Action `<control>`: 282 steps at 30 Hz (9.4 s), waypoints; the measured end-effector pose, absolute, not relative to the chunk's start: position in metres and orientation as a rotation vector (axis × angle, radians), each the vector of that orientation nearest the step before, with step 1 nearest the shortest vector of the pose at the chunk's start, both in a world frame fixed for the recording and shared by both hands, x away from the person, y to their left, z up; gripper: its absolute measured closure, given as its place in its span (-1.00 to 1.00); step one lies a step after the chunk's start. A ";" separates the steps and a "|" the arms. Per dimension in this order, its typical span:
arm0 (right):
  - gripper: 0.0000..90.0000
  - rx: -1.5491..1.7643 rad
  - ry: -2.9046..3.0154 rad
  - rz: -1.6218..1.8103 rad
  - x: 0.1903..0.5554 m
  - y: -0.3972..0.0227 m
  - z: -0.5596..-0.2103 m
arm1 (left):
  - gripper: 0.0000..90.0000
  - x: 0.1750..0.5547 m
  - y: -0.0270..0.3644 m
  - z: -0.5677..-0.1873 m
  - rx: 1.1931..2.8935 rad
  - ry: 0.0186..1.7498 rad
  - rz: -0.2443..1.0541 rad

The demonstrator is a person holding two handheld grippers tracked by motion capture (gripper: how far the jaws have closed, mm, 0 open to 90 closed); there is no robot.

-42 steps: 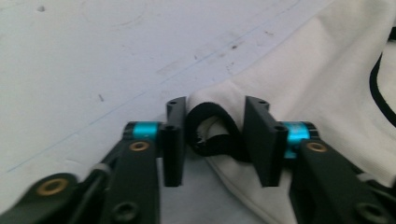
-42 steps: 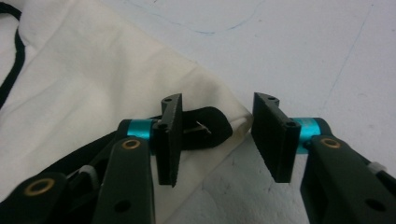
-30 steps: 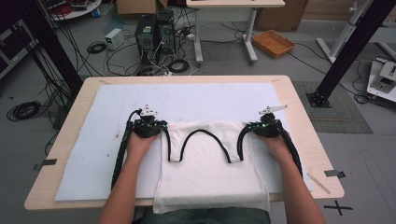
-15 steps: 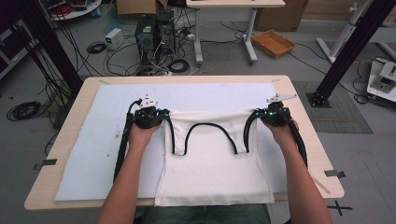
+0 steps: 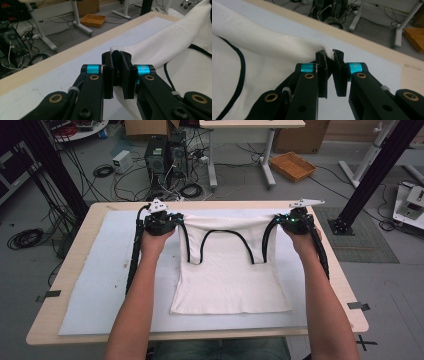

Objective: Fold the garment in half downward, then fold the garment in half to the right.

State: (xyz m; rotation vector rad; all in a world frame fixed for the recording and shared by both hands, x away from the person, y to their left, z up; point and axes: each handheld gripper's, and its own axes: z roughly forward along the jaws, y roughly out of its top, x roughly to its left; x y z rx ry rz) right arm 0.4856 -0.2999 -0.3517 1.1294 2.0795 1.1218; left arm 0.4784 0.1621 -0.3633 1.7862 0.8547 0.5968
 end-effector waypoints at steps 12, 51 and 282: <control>0.87 1.071 2.088 1.238 0.462 -0.305 -0.351 | 0.81 0.455 0.172 -0.371 1.763 0.870 0.541; 0.57 0.965 2.237 1.314 0.297 -0.341 -0.437 | 0.34 0.297 0.168 -0.448 1.851 0.749 0.426; 0.89 0.491 2.736 1.061 0.455 -0.007 -0.405 | 0.81 0.294 0.152 -0.433 1.966 0.800 0.319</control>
